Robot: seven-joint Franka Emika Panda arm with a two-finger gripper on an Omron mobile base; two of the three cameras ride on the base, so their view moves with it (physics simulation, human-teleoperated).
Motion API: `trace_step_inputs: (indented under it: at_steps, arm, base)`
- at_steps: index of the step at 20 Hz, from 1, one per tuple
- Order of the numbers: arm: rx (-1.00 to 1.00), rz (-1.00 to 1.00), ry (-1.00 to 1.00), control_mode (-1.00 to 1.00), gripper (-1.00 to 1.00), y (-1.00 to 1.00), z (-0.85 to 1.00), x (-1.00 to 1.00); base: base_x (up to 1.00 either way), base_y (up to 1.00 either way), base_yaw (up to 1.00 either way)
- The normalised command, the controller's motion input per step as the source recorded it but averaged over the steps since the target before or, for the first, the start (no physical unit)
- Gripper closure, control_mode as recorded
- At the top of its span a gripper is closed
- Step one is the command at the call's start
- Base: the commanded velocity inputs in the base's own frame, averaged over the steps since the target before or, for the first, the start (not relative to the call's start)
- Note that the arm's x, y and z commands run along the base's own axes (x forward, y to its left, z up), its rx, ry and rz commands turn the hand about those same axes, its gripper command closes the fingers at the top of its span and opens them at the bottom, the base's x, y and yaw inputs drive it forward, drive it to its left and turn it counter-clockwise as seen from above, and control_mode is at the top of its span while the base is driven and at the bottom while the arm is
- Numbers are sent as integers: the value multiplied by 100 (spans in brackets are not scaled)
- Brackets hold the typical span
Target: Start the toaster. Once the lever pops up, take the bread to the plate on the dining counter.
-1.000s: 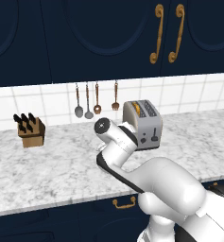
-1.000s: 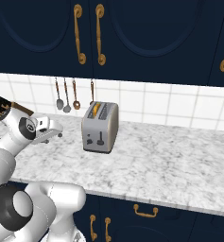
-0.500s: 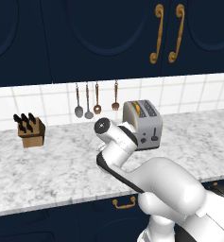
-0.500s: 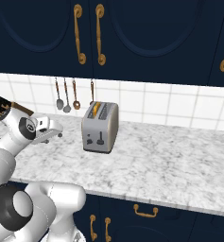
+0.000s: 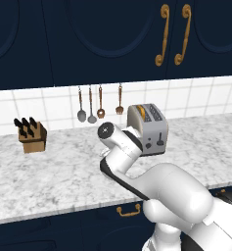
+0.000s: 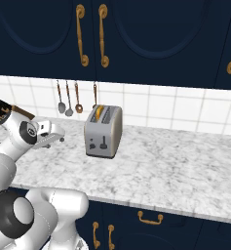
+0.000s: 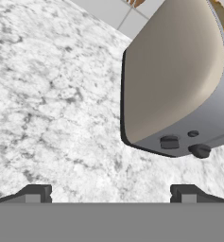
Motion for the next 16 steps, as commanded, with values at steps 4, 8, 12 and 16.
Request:
trace_step_inputs:
  at_steps: [4,8,12,16]
  arm:
    - [0,0,0,-100,-100,0,0,0]
    - [0,0,0,-100,-100,0,0,0]
    - [0,0,0,-100,-100,0,0,0]
    - [0,0,0,-100,-100,0,0,0]
  base:
    - [0,0,0]
    - [0,0,0]
    - [0,0,0]
    - [0,0,0]
